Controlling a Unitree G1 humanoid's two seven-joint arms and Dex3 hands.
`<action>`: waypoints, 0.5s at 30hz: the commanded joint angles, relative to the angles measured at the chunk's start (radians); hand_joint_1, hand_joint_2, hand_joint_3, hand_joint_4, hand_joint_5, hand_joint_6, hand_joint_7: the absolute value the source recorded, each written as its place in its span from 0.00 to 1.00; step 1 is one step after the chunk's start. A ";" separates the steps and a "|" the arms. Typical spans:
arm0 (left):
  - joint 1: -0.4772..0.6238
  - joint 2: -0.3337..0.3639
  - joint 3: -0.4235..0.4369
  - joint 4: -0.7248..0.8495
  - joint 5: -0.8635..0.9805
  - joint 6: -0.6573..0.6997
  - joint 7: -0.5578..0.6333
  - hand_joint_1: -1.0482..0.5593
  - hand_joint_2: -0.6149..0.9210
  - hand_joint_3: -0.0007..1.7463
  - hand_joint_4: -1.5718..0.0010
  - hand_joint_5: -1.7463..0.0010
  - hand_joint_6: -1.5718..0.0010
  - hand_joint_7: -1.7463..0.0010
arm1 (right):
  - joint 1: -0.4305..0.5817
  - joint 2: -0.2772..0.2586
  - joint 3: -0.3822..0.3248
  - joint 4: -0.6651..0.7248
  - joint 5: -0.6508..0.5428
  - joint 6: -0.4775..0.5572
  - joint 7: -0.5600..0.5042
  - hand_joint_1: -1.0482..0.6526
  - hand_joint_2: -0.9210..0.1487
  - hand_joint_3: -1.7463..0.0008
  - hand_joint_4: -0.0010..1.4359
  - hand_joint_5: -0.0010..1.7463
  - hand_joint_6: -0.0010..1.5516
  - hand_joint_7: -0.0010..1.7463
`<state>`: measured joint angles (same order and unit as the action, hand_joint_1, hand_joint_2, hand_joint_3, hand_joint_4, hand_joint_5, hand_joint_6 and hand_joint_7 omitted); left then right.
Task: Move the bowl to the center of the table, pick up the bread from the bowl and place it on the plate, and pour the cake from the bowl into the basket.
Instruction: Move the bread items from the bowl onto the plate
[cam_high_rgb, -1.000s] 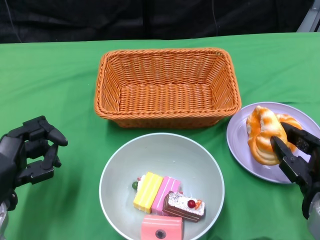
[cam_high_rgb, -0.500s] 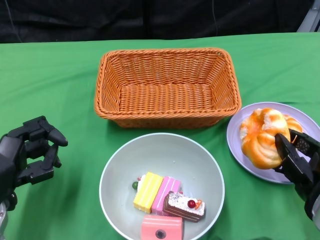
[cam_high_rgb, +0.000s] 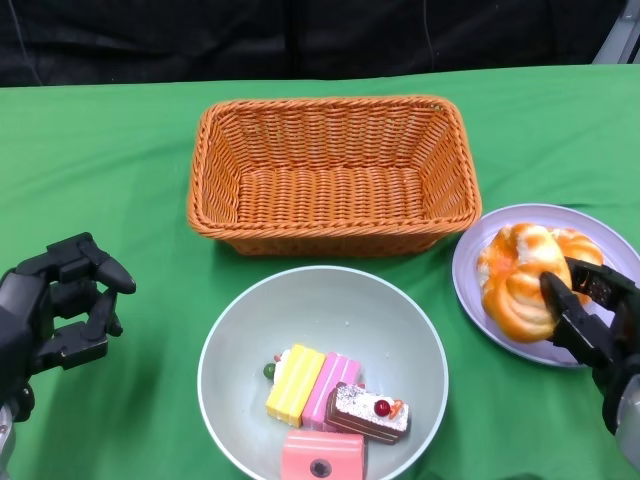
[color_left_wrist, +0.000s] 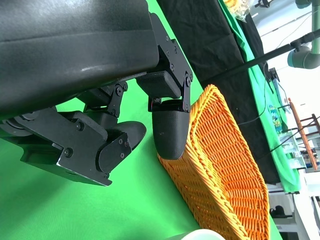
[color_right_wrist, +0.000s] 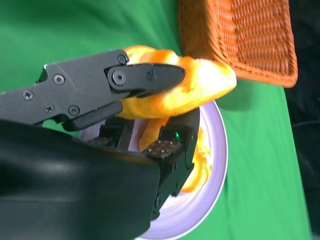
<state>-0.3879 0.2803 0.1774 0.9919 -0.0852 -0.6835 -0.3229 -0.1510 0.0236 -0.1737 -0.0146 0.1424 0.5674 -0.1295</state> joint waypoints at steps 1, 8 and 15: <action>-0.012 0.024 0.010 0.007 -0.006 -0.002 -0.002 0.64 0.78 0.62 0.55 0.01 0.54 0.18 | 0.005 -0.031 0.017 -0.023 -0.034 0.020 -0.007 0.46 0.00 0.83 0.33 0.34 0.28 0.06; -0.015 0.025 0.011 0.011 -0.008 -0.003 -0.005 0.63 0.78 0.62 0.55 0.01 0.54 0.17 | -0.011 -0.045 0.000 -0.057 0.003 0.135 0.050 0.45 0.00 0.84 0.19 0.21 0.16 0.00; -0.018 0.025 0.011 0.018 -0.007 -0.009 -0.003 0.64 0.78 0.63 0.54 0.01 0.54 0.17 | -0.039 -0.047 -0.039 -0.066 0.053 0.238 0.064 0.44 0.00 0.76 0.16 0.16 0.14 0.00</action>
<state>-0.3893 0.2816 0.1784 1.0040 -0.0873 -0.6835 -0.3243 -0.1786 -0.0074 -0.1979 -0.0673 0.1859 0.7827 -0.0626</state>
